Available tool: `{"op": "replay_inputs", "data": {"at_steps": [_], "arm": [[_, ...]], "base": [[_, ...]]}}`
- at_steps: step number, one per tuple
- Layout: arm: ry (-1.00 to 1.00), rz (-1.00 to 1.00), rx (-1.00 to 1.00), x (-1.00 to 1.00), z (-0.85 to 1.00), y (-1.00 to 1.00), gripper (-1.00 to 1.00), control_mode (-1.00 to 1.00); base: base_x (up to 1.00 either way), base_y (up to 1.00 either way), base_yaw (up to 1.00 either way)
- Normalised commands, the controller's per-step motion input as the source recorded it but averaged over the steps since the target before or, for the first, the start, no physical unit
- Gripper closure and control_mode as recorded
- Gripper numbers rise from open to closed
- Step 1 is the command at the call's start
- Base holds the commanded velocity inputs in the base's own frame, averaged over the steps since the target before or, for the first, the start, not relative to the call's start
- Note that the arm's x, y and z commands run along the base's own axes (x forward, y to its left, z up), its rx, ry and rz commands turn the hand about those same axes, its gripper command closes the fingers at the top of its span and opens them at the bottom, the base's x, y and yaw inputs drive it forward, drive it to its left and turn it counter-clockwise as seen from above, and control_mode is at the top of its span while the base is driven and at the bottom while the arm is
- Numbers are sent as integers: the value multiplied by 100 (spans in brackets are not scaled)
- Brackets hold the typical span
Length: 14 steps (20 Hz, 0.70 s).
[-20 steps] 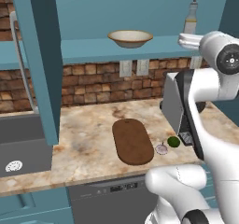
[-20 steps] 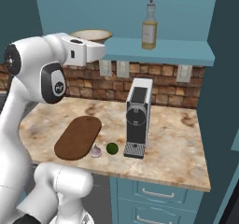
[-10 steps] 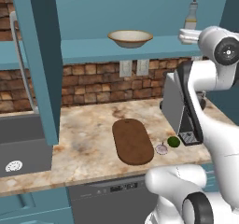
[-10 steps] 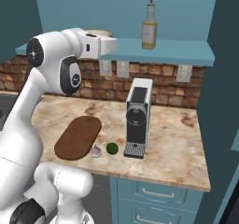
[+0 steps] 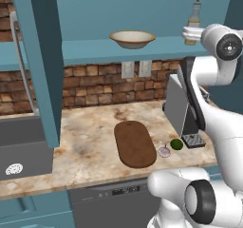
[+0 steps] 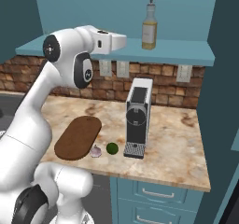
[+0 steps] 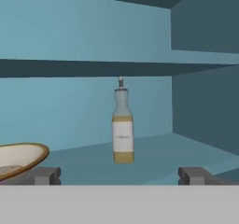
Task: Open the cabinet. Place the bowl and condiment on the counter. Then place the lime and garlic on the cutting board.
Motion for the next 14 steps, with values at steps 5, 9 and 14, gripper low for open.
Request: {"op": "replay_inputs", "data": {"at_steps": [5,9,14], "arm": [[0,0,0,37,0,-3,-100,-100],[0,0,0,37,0,-4,-100,-100],[0,0,0,37,0,-11,-100,-100]], "base": [[0,0,0],[0,0,0],[0,0,0]]}}
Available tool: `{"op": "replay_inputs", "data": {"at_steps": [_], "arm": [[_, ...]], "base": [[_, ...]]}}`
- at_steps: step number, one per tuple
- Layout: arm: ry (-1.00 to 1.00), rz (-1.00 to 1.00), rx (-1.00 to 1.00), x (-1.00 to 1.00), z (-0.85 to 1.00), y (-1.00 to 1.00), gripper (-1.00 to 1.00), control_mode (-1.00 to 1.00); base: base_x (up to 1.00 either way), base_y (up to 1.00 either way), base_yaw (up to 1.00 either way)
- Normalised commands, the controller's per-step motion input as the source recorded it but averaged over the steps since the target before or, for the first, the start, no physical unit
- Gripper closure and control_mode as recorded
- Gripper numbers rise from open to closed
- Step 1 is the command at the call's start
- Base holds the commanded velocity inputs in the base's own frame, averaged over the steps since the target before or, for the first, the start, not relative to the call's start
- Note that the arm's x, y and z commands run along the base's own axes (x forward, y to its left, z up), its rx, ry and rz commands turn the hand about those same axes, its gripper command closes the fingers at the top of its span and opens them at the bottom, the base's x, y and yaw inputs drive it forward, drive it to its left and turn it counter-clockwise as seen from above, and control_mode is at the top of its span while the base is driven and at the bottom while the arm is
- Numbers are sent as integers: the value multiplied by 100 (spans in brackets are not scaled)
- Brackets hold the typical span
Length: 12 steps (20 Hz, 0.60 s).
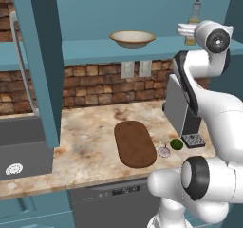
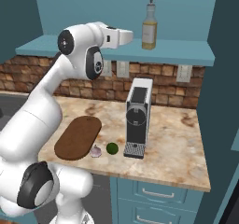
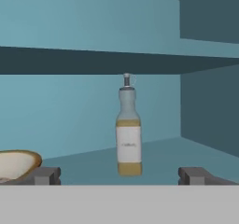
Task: Open the cabinet. Place the bowl and condiment on the counter. Then place the lime and garlic on the cutting board.
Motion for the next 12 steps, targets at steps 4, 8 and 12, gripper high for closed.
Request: {"op": "replay_inputs", "data": {"at_steps": [4,8,12], "arm": [[0,0,0,29,5,-20,-100,-100],[0,0,0,25,5,-24,-100,-100],[0,0,0,28,3,-21,-100,-100]], "base": [[0,0,0],[0,0,0],[0,0,0]]}}
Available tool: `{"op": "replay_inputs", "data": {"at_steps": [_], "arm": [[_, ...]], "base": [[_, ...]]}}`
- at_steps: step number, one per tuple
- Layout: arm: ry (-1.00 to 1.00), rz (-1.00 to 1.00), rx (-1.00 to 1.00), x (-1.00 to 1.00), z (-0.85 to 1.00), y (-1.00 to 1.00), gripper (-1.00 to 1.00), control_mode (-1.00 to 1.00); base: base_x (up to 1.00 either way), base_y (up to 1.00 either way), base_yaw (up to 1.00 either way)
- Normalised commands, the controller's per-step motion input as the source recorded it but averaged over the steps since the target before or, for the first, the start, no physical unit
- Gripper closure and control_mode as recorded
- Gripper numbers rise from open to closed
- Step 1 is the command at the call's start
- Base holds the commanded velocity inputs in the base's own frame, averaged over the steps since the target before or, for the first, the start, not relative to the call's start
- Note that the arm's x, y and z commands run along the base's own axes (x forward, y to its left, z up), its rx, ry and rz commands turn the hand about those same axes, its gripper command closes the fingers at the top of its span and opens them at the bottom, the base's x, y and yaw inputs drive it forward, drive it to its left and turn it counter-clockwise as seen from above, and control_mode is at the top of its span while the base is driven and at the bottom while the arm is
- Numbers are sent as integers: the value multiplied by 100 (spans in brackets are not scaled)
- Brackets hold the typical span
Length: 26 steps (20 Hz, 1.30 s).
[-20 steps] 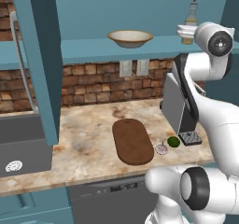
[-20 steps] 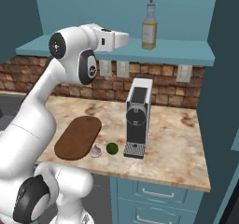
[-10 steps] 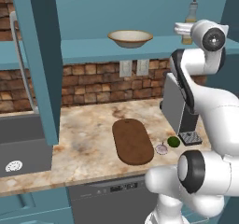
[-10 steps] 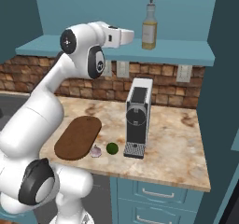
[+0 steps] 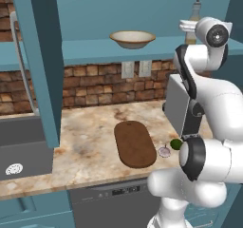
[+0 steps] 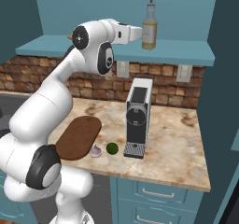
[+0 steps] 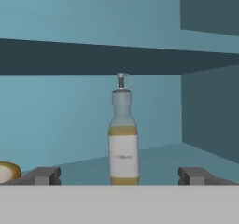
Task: Open the cabinet. Place the bowl and condiment on the counter. Then place the lime and garlic on the cutting board.
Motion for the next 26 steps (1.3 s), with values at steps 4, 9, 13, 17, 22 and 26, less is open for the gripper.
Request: {"op": "replay_inputs", "data": {"at_steps": [4,9,13,17,22,26], "arm": [[0,0,0,31,0,-8,-100,-100],[0,0,0,30,0,-7,-100,-100],[0,0,0,29,0,-10,-100,-100],[0,0,0,27,0,-12,-100,-100],[0,0,0,23,0,-16,-100,-100],[0,0,0,20,0,-15,-100,-100]], "base": [[0,0,0],[0,0,0],[0,0,0],[0,0,0],[0,0,0],[0,0,0]]}}
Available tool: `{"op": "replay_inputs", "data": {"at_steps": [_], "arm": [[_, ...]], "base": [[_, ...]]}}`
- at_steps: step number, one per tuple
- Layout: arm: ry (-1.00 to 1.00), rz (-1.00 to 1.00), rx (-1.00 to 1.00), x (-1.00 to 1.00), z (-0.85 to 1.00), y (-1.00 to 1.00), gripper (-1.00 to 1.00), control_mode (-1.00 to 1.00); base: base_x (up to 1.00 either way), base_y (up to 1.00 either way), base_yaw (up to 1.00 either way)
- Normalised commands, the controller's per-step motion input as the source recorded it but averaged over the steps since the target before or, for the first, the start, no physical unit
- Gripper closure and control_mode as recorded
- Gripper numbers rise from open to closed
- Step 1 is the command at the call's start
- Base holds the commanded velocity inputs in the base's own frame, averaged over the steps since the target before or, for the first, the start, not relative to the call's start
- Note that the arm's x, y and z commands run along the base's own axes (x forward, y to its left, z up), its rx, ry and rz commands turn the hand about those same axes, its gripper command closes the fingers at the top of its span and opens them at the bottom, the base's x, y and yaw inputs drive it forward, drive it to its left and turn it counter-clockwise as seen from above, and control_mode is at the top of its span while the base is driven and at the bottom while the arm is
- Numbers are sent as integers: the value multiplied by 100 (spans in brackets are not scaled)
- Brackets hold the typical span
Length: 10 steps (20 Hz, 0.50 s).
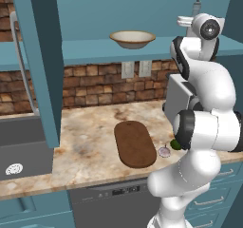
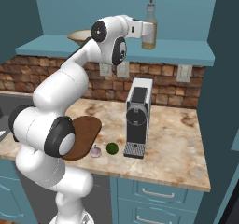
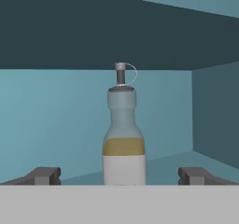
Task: Open the cabinet. Place the bowl and condiment on the counter. Then place the lime and garlic on the cutting board.
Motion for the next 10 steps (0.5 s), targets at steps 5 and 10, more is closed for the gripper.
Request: {"op": "replay_inputs", "data": {"at_steps": [5,10], "arm": [[0,0,0,19,0,-13,-100,-100],[0,0,0,18,0,-8,-100,-100]], "base": [[0,0,0],[0,0,0]]}}
